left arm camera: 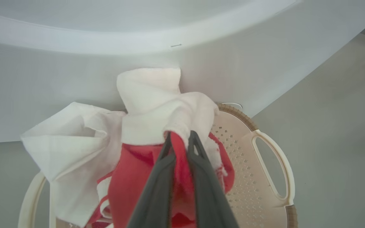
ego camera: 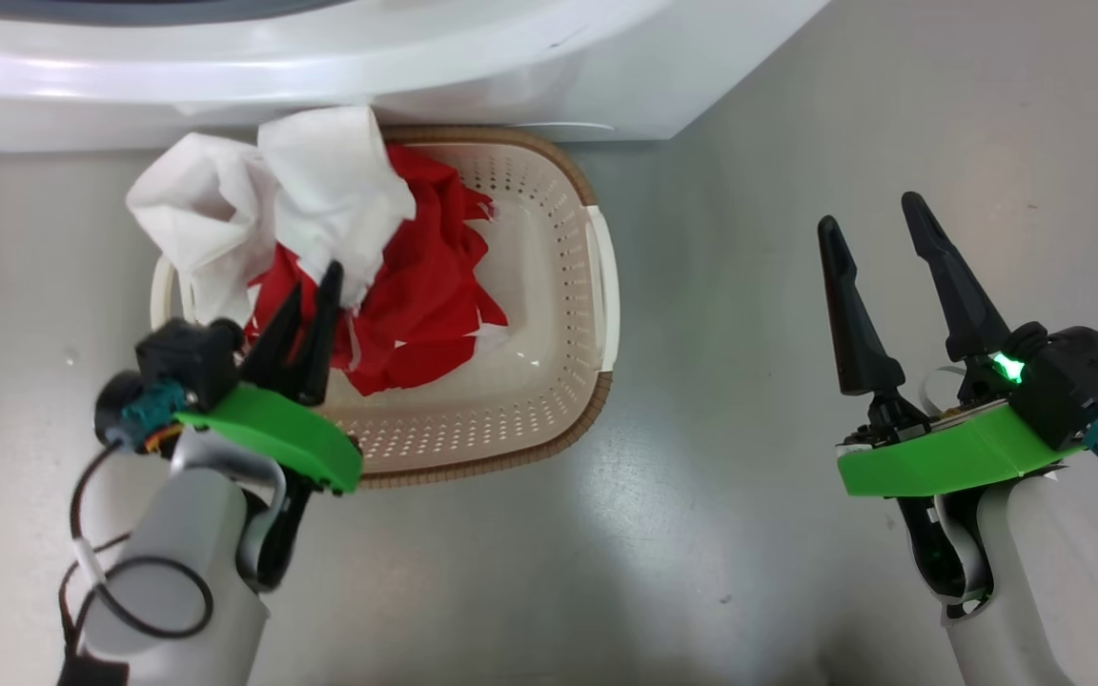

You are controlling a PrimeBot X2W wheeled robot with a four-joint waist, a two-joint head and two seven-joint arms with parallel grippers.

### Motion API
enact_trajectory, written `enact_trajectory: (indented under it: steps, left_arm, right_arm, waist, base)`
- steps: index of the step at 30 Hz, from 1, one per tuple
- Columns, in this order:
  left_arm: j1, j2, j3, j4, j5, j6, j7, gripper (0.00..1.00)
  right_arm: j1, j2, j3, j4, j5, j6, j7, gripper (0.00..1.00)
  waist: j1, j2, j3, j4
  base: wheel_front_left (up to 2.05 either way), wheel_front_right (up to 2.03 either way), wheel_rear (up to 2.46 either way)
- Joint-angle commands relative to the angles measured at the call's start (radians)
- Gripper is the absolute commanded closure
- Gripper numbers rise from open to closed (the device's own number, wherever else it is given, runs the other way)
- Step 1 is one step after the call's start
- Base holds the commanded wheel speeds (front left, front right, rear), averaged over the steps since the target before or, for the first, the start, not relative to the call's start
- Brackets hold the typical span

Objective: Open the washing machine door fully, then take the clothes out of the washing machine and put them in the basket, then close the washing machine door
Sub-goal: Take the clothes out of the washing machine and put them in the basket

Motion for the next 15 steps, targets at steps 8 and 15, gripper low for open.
enact_trajectory:
  steps: [8,15]
  left_arm:
    - [-0.01,0.035,0.027,0.035,-0.009,-0.005,-0.005,0.0]
    - [0.013,0.032,0.054,0.025,-0.007,-0.005,-0.005,0.0]
  right_arm:
    - [0.019,0.004,0.018,-0.021,0.004,0.007,-0.006,0.0]
    - [0.033,0.004,0.013,-0.011,-0.002,0.007,-0.006,0.0]
  waist:
    - [0.0,0.0,-0.006,-0.015]
    - [0.0,0.0,-0.051,-0.003]
  base:
    - [0.0,0.0,0.0]
    - [0.0,0.0,0.0]
